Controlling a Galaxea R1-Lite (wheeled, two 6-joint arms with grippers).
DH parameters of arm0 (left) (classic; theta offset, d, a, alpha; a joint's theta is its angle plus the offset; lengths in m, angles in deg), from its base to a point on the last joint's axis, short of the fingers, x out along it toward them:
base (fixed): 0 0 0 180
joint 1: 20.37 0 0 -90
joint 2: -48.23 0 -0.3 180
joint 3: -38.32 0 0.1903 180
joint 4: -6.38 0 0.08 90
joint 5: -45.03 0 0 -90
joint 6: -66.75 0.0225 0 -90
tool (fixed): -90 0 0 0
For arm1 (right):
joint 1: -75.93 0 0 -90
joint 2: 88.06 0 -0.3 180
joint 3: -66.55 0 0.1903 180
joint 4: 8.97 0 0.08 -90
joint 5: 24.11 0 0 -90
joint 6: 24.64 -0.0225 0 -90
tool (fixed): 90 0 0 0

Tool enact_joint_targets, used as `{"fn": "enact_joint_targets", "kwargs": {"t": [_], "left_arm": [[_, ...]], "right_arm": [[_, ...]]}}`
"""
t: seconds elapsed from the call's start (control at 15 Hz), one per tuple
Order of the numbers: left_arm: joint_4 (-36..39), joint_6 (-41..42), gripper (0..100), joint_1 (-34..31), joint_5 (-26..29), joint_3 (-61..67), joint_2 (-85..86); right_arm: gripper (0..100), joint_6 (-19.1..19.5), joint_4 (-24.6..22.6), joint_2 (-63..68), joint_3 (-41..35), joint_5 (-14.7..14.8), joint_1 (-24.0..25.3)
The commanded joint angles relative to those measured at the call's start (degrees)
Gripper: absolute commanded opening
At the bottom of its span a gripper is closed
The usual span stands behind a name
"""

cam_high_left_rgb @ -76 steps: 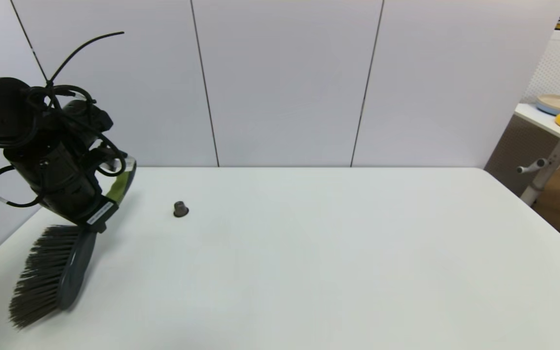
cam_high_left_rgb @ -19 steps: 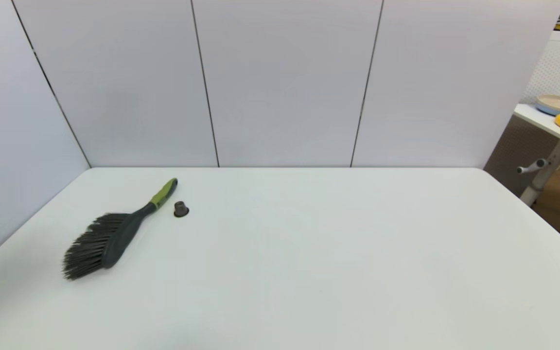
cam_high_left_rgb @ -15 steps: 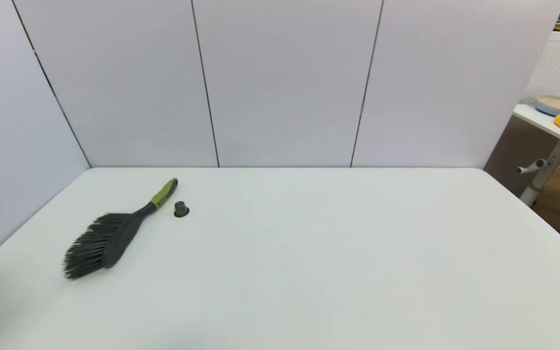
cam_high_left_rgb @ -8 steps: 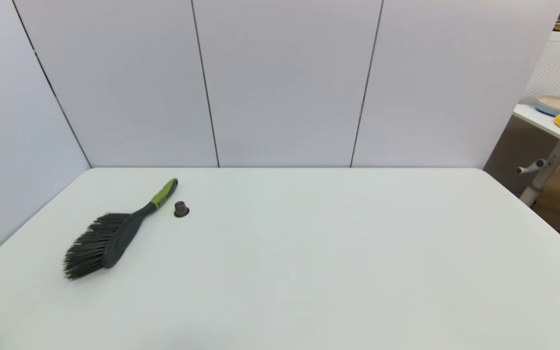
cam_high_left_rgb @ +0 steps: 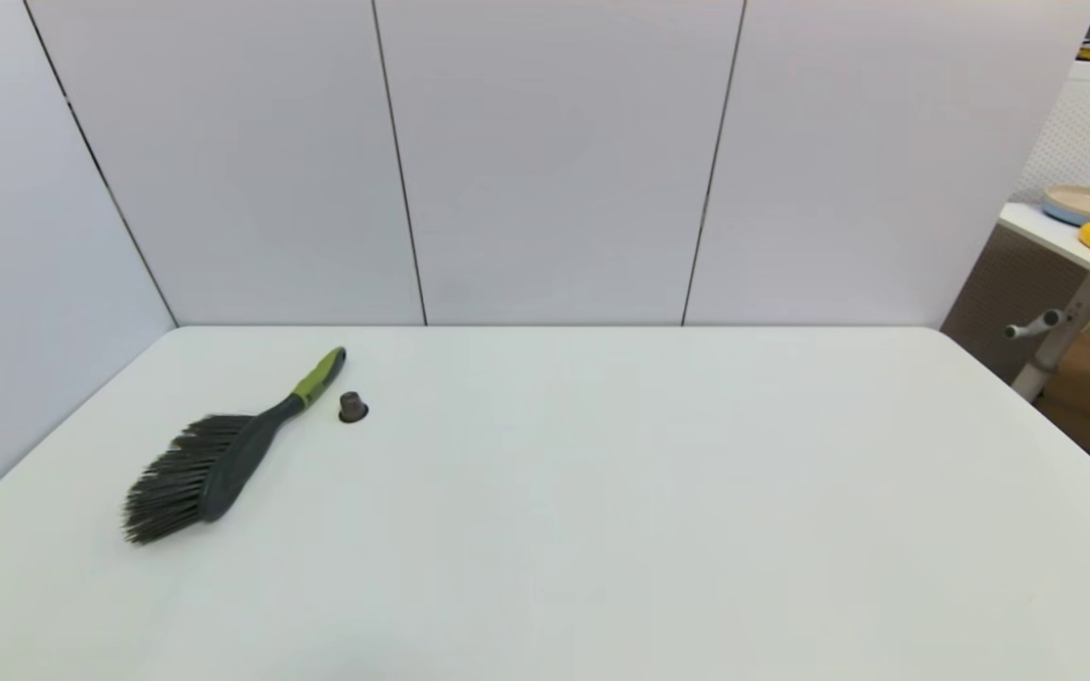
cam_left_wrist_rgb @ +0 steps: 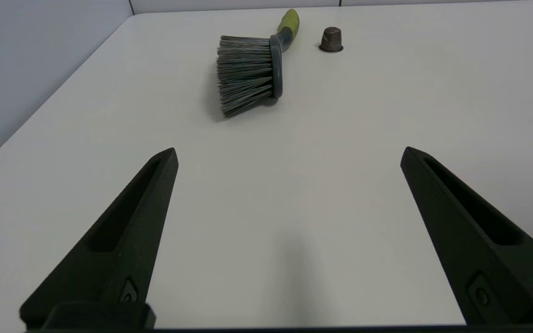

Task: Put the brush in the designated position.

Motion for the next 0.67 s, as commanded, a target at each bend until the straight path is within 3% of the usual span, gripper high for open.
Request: {"fn": "enact_joint_targets", "kwargs": {"t": [0.07, 0.67], "left_arm": [[-0.11, -0.32, 100, 0.00, -0.07, 0.21, 0.79], [-0.11, -0.32, 100, 0.00, -0.07, 0.21, 0.79]], "right_arm": [[100, 0.03, 0.02, 0.07, -0.09, -0.01, 0.04], [100, -0.06, 0.02, 0.07, -0.09, -0.01, 0.04]]}}
